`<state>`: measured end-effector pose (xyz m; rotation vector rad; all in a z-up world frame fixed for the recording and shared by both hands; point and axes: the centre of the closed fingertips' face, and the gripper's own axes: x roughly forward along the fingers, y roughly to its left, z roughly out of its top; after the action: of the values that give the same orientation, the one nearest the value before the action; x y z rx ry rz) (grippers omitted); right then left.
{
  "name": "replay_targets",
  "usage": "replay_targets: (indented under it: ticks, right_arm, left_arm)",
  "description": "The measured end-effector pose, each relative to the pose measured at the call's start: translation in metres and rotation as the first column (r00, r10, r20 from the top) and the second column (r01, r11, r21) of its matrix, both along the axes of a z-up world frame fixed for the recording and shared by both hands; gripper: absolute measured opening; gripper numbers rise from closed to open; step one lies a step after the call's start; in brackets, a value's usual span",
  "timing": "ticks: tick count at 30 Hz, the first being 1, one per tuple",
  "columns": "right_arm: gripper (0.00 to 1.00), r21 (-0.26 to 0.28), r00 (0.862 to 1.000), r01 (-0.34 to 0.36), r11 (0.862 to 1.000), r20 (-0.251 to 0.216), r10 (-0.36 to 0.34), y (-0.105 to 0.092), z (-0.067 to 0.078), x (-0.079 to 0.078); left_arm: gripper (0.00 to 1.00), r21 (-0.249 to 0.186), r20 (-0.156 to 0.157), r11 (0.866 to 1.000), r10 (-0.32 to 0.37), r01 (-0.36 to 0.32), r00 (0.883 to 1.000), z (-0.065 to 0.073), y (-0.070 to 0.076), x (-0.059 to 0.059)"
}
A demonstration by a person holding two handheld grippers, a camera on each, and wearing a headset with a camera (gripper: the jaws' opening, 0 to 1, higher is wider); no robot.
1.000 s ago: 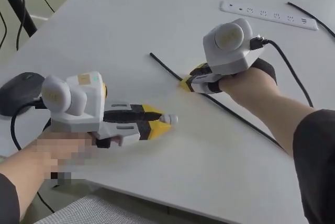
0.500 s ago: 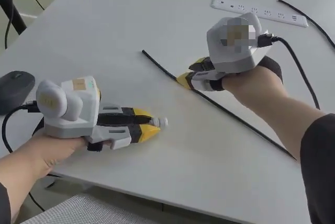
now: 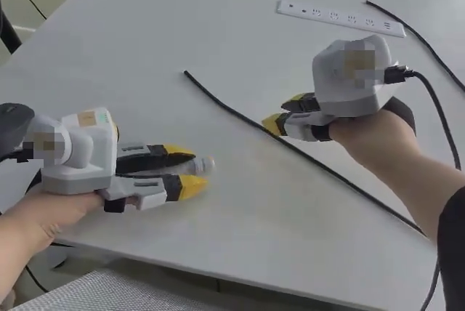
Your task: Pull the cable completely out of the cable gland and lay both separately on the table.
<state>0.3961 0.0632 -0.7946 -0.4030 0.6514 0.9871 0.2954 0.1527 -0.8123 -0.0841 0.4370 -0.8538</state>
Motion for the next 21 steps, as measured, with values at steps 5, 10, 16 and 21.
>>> replay_targets:
  ticks: [5, 10, 16, 21]
  right_arm:
    - [0.40, -0.004, 0.999, 0.033, 0.999, -0.010, -0.033, -0.018, -0.001, -0.008]
    - [0.53, -0.017, 0.997, 0.077, 0.997, -0.019, -0.077, -0.043, -0.002, -0.017]
    - [0.84, -0.048, 0.993, 0.117, 0.992, -0.015, -0.118, -0.082, 0.000, -0.034]
    - [0.99, 0.013, 0.975, 0.219, 0.976, -0.051, -0.218, -0.114, 0.014, -0.048]
  left_arm:
    - [0.56, 0.006, 0.026, 1.000, 0.017, -0.017, 1.000, 0.007, 0.002, -0.002]
    - [0.74, 0.016, 0.025, 0.998, 0.058, -0.058, 0.998, 0.014, 0.006, -0.001]
    - [0.96, 0.024, 0.011, 0.992, 0.121, -0.121, 0.993, 0.023, 0.013, 0.002]
    - [0.99, 0.021, -0.005, 0.989, 0.146, -0.146, 0.989, 0.039, 0.014, 0.000]
